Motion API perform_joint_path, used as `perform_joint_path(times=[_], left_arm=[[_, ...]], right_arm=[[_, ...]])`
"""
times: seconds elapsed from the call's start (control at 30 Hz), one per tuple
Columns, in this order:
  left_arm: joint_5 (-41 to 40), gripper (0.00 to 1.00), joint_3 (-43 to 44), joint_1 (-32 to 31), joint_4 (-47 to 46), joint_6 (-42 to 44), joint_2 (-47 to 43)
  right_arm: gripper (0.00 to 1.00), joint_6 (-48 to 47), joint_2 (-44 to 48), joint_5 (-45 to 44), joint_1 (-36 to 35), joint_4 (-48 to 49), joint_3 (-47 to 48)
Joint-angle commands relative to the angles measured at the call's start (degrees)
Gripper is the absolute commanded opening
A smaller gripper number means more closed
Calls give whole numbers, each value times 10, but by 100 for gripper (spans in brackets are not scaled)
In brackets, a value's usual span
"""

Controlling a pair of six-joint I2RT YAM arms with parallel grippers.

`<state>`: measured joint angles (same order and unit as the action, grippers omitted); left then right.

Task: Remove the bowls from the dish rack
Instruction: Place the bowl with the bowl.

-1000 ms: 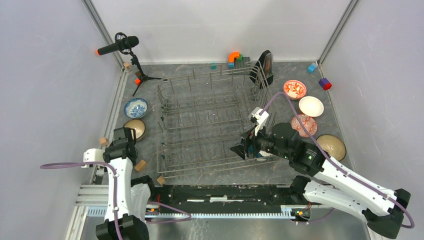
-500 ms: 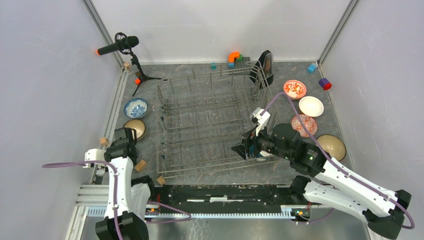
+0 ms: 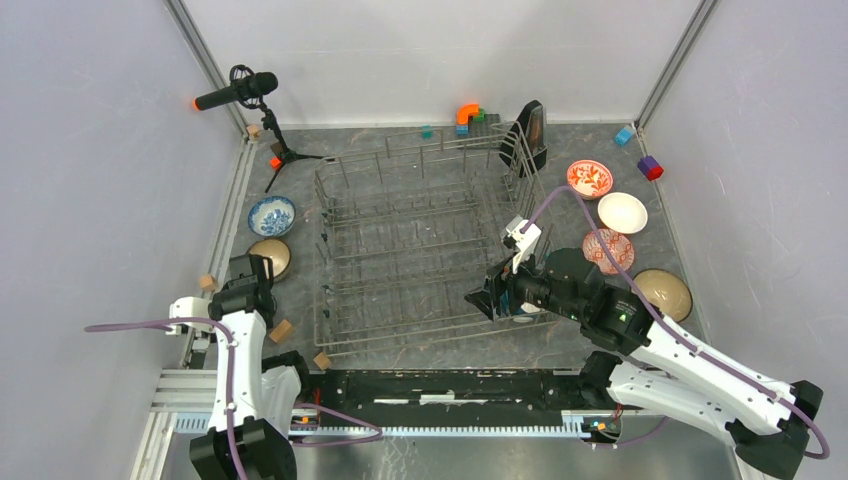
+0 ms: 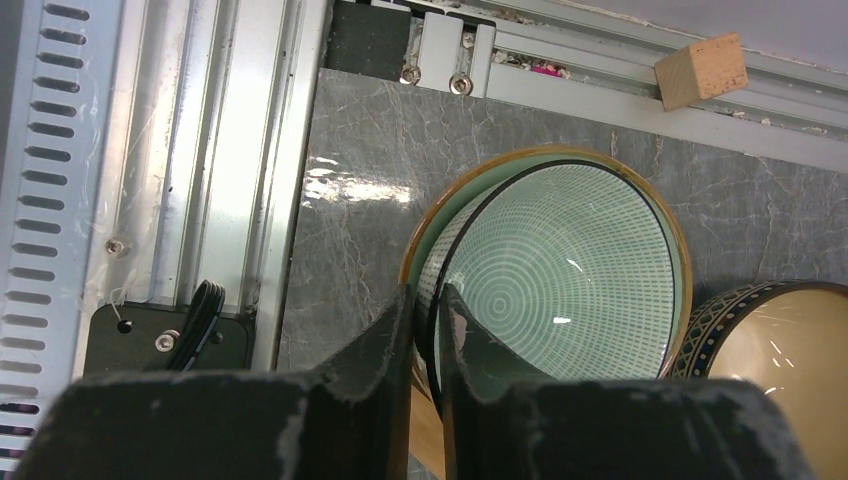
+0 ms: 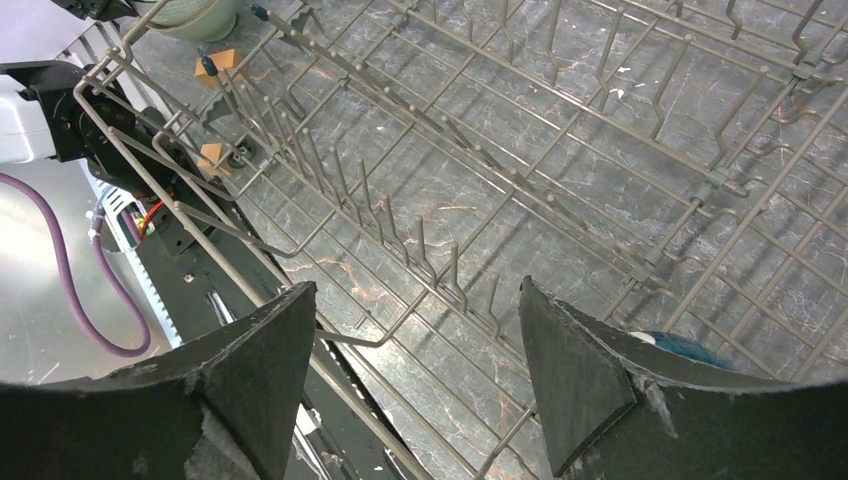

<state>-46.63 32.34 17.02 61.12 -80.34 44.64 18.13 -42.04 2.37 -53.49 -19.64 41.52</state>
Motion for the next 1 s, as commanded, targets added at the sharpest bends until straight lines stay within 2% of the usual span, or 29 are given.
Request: perform_joint_path(times=[0.0, 0.13, 0.4, 0.7, 0.77, 0.83, 0.93, 0.97], left_arm=[[-40, 20, 4, 3, -12, -36, -2], [-42, 21, 6, 3, -12, -32, -2], [-35, 38, 10, 3, -12, -22, -21], [-39, 40, 52, 3, 15, 2, -43], [-24, 49, 93, 1, 9, 51, -45], [17, 63, 144, 0, -18, 127, -41], [110, 96, 228, -14, -59, 223, -26], [140, 99, 257, -26, -67, 244, -20]], right_arm=[[80, -10, 7, -11, 0, 4, -2], [80, -10, 7, -11, 0, 4, -4], [80, -11, 8, -11, 0, 4, -5], [80, -8, 6, -2, 0, 10, -8], [80, -9, 7, -3, 0, 7, -7], [80, -12, 8, -8, 0, 3, -3], [80, -17, 7, -20, 0, -3, 8], [80, -19, 7, -34, 0, -5, 12]])
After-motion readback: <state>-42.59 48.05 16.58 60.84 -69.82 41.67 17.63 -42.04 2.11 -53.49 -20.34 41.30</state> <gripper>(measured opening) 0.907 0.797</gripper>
